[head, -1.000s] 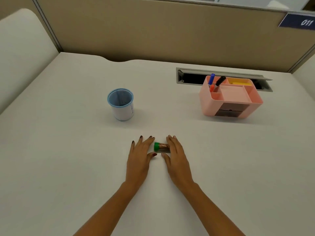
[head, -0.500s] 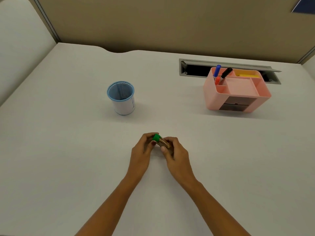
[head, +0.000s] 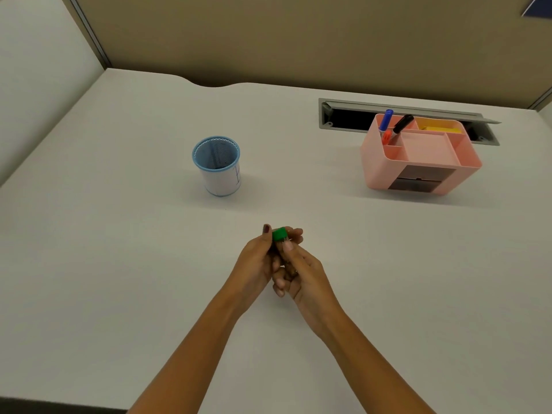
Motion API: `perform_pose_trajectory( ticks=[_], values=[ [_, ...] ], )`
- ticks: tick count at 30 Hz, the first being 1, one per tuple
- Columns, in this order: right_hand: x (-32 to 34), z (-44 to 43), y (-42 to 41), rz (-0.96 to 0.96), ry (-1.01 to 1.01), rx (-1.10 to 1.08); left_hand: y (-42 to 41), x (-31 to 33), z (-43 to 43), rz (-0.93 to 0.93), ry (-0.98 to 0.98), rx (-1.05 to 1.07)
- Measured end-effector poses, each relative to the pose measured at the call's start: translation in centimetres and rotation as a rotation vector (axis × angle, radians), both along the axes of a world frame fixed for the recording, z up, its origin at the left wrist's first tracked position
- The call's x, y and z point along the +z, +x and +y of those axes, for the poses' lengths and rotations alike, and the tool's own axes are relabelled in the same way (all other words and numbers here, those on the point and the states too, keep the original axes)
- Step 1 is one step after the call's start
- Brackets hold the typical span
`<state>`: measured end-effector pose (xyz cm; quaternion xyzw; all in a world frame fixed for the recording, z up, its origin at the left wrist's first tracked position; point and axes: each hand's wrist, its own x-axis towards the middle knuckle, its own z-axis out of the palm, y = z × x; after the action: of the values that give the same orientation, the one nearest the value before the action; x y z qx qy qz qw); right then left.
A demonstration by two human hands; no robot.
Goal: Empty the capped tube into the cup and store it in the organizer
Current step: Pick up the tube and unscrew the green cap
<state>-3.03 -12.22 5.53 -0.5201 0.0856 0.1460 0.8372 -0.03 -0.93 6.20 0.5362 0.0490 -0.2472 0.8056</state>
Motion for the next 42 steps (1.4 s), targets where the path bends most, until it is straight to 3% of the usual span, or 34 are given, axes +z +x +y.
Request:
perform_pose_trajectory(
  ticks=[5,14,25,34,42],
  values=[
    [-0.2,1.1,-0.5,0.014,-0.029,-0.067,-0.4,0.1,-0.9,0.048,0.174,0.131],
    [-0.1,2.0,-1.1,0.038,-0.046,-0.095,-0.2,0.8,-1.3,0.173,0.037,0.329],
    [0.3,1.9,-1.4,0.009,0.002,-0.081,-1.1,2.2,-0.9,0.05,0.194,0.289],
    [-0.3,1.7,-1.5,-0.03,-0.048,-0.112,-1.4,2.8,-0.2,-0.007,0.138,0.299],
    [-1.1,0.9,-1.8,0.043,-0.004,-0.181,-1.2,1.8,0.4,0.063,-0.095,0.373]
  ],
)
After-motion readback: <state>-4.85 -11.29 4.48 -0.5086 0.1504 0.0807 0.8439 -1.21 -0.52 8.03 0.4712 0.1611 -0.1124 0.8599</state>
